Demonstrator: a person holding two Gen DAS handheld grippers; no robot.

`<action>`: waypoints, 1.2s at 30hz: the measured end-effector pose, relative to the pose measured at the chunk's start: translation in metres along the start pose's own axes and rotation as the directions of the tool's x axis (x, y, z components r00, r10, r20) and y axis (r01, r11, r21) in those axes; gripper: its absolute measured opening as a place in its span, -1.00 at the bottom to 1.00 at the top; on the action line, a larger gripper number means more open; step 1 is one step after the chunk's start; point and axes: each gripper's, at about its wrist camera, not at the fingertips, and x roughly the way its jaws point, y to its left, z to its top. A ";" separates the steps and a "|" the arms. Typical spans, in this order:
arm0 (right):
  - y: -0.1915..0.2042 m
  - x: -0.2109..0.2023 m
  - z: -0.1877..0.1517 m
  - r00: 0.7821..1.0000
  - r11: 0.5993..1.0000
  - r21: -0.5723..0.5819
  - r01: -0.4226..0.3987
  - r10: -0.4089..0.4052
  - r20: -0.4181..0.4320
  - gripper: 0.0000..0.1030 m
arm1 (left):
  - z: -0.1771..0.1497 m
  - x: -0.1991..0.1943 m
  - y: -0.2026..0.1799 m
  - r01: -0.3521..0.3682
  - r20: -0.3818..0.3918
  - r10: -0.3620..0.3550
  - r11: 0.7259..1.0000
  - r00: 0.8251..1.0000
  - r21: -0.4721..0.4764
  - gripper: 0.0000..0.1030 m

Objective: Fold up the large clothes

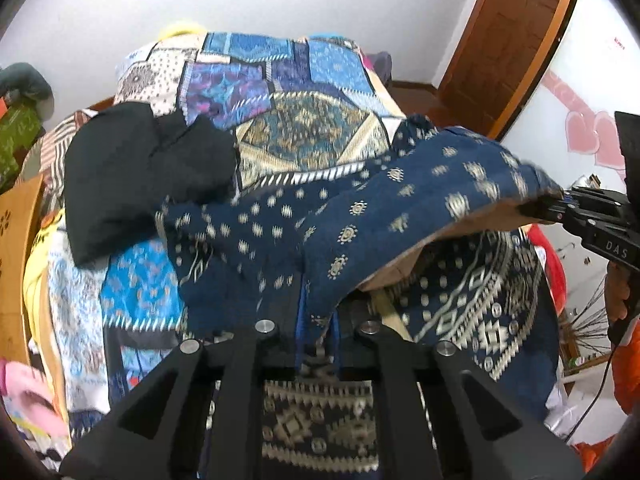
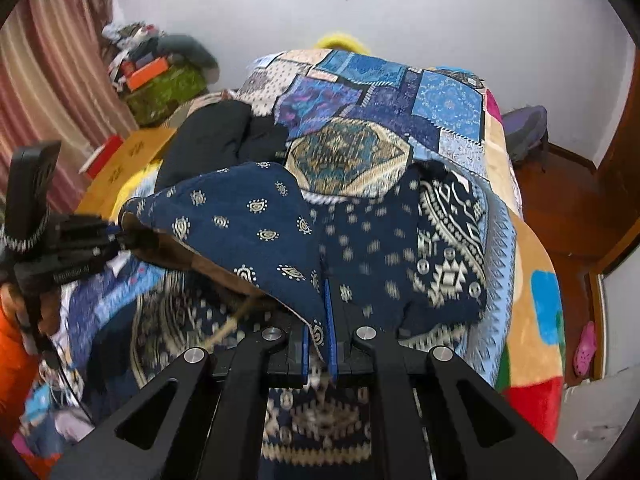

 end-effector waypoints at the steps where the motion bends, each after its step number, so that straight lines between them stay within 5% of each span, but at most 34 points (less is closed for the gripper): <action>1: 0.002 -0.003 -0.003 1.000 1.000 -0.019 0.002 -0.002 -0.007 -0.86 | -0.003 -0.003 0.000 -0.002 -0.005 0.002 1.000 1.000 0.000 -0.65; 5: 0.007 -0.019 -0.012 1.000 0.998 -0.058 0.016 -0.016 0.000 -0.84 | -0.012 -0.029 -0.007 -0.018 0.044 0.017 1.000 0.999 0.016 -0.01; 18: 0.000 -0.053 0.012 0.992 1.000 0.010 -0.024 0.022 0.124 -0.82 | 0.021 -0.066 0.002 -0.057 0.196 0.063 0.998 0.979 -0.036 0.38; 26: -0.008 0.000 0.019 0.999 0.996 0.082 -0.042 0.039 0.037 -0.43 | 0.028 0.002 0.002 -0.012 0.081 0.018 0.997 0.997 -0.071 0.39; 36: -0.013 0.071 -0.022 0.980 0.992 0.115 -0.049 0.070 -0.185 -0.43 | -0.011 0.098 -0.001 -0.062 -0.164 0.056 0.998 0.985 -0.031 0.39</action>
